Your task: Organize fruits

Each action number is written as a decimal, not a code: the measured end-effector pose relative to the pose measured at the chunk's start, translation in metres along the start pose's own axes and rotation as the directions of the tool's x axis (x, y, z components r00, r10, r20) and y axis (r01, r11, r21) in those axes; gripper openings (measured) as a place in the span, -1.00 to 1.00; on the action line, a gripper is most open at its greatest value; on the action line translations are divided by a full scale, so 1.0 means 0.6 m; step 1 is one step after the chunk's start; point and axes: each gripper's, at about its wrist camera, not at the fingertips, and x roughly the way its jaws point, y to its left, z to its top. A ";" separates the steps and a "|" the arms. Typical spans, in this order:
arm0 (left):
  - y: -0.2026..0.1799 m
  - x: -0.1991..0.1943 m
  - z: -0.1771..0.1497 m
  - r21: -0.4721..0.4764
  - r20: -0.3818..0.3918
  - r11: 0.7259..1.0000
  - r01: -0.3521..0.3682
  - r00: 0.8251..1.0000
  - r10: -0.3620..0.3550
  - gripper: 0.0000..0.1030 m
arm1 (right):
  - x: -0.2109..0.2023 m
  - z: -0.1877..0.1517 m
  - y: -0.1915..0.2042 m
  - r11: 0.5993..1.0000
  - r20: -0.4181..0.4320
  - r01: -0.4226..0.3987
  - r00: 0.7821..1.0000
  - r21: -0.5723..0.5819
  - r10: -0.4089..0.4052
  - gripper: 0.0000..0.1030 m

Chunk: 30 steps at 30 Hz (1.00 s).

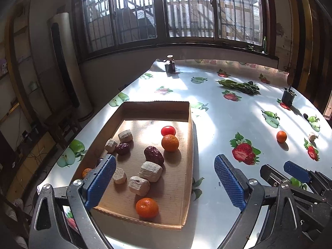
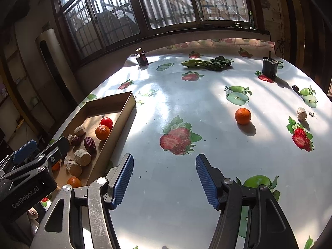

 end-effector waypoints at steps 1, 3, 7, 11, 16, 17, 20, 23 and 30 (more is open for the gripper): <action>0.000 0.002 -0.001 0.000 -0.003 1.000 0.001 1.000 -0.001 0.85 | 0.002 -0.001 0.001 1.000 -0.004 0.000 1.000 -0.001 0.000 0.30; 0.000 0.004 -0.001 -0.001 -0.006 1.000 0.001 1.000 -0.001 0.85 | 0.004 -0.002 0.002 1.000 -0.010 0.000 1.000 -0.004 0.000 0.31; 0.000 0.005 0.000 0.000 -0.005 1.000 -0.002 1.000 0.002 0.85 | 0.009 -0.003 0.004 1.000 -0.017 0.001 1.000 -0.011 -0.001 0.31; 0.010 -0.007 -0.002 -0.033 0.066 0.999 -0.026 0.997 0.028 0.85 | 0.011 -0.004 0.008 1.000 -0.019 0.002 1.000 -0.026 -0.003 0.31; 0.043 -0.059 -0.001 -0.145 0.235 0.989 -0.015 0.971 0.049 1.00 | 0.003 -0.003 0.039 0.995 -0.002 -0.013 1.000 -0.096 0.013 0.32; 0.050 -0.062 0.000 -0.164 0.237 0.986 -0.019 0.970 0.058 1.00 | 0.003 -0.003 0.046 0.994 -0.003 -0.021 1.000 -0.105 0.021 0.35; 0.068 -0.056 0.000 -0.176 0.196 0.983 -0.057 0.976 0.092 1.00 | 0.006 -0.001 0.070 0.989 -0.019 -0.042 0.999 -0.140 0.039 0.39; 0.096 -0.050 -0.002 -0.196 0.141 0.978 -0.064 0.986 0.093 1.00 | 0.008 -0.004 0.097 0.982 -0.037 -0.045 0.999 -0.186 0.039 0.39; 0.138 -0.050 -0.034 -0.222 0.089 0.973 -0.061 0.993 0.082 1.00 | 0.009 -0.033 0.149 0.959 -0.046 -0.049 0.998 -0.278 0.038 0.46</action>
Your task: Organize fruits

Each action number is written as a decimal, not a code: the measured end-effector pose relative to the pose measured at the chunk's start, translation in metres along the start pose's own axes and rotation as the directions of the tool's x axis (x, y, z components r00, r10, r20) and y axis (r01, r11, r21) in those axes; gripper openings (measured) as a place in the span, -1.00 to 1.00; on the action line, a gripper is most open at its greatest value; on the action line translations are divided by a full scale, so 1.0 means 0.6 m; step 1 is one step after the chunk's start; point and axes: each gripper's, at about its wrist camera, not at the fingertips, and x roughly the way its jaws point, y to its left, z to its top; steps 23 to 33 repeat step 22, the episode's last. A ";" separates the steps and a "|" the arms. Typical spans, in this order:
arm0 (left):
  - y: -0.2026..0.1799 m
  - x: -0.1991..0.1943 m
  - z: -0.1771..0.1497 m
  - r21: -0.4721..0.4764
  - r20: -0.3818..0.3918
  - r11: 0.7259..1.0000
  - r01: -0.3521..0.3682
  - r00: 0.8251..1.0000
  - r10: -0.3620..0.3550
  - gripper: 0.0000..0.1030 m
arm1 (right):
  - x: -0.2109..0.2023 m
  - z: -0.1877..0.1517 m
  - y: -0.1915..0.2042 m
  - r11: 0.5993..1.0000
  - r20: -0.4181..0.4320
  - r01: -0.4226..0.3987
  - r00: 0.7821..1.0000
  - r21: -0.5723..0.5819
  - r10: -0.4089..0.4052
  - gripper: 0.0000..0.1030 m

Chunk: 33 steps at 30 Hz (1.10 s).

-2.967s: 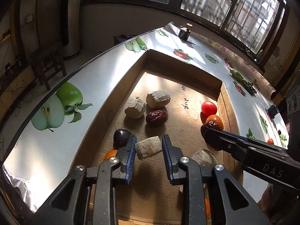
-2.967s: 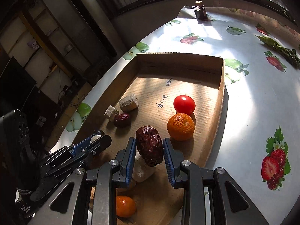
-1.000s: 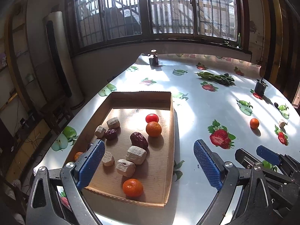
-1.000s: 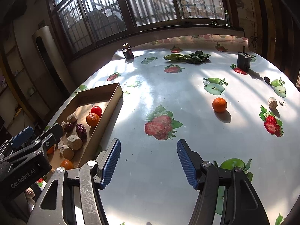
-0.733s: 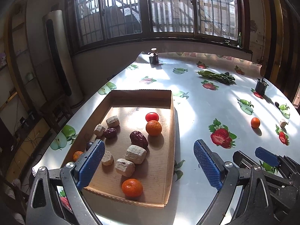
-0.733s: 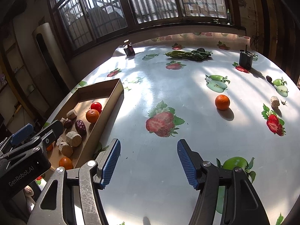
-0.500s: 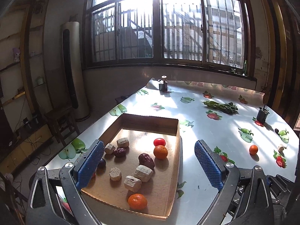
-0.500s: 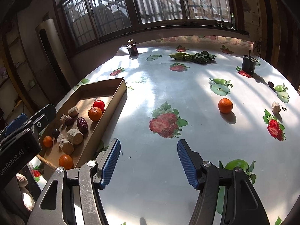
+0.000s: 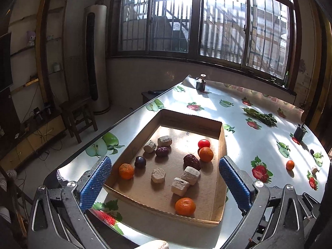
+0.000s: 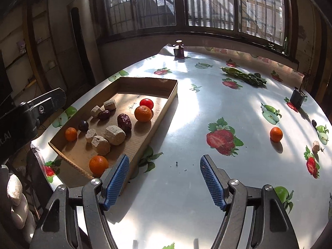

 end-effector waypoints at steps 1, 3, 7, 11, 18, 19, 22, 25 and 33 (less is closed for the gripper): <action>0.003 0.001 -0.004 -0.004 -0.004 1.000 -0.007 1.000 0.007 1.00 | 0.002 -0.001 0.005 1.000 -0.004 -0.004 1.000 -0.007 0.004 0.46; 0.008 0.005 -0.012 -0.015 -0.015 1.000 -0.012 1.000 0.011 1.00 | 0.004 -0.002 0.015 1.000 -0.011 -0.006 1.000 -0.023 0.006 0.46; 0.011 0.019 -0.020 -0.027 -0.071 1.000 0.013 0.997 -0.015 1.00 | 0.003 -0.002 0.030 0.999 -0.009 0.003 1.000 -0.046 -0.004 0.47; 0.011 0.029 -0.029 -0.023 -0.106 0.999 0.022 0.994 -0.025 1.00 | 0.007 -0.001 0.031 0.999 -0.013 0.022 1.000 -0.046 -0.022 0.52; 0.007 0.050 -0.038 -0.006 -0.175 0.999 0.050 0.983 -0.050 1.00 | 0.018 0.006 0.026 0.999 -0.031 0.034 0.999 -0.025 -0.034 0.52; 0.006 0.054 -0.039 -0.008 -0.187 0.999 0.049 0.981 -0.050 1.00 | 0.019 0.006 0.028 0.999 -0.034 0.032 0.999 -0.028 -0.033 0.52; 0.001 0.061 -0.040 -0.005 -0.209 0.998 0.058 0.976 -0.057 1.00 | 0.022 0.003 0.031 0.999 -0.040 0.029 0.999 -0.036 -0.031 0.52; 0.001 0.061 -0.040 -0.005 -0.209 0.998 0.058 0.976 -0.057 1.00 | 0.022 0.003 0.031 0.999 -0.040 0.029 0.999 -0.036 -0.031 0.52; 0.001 0.061 -0.040 -0.005 -0.209 0.998 0.058 0.976 -0.057 1.00 | 0.022 0.003 0.031 0.999 -0.040 0.029 0.999 -0.036 -0.031 0.52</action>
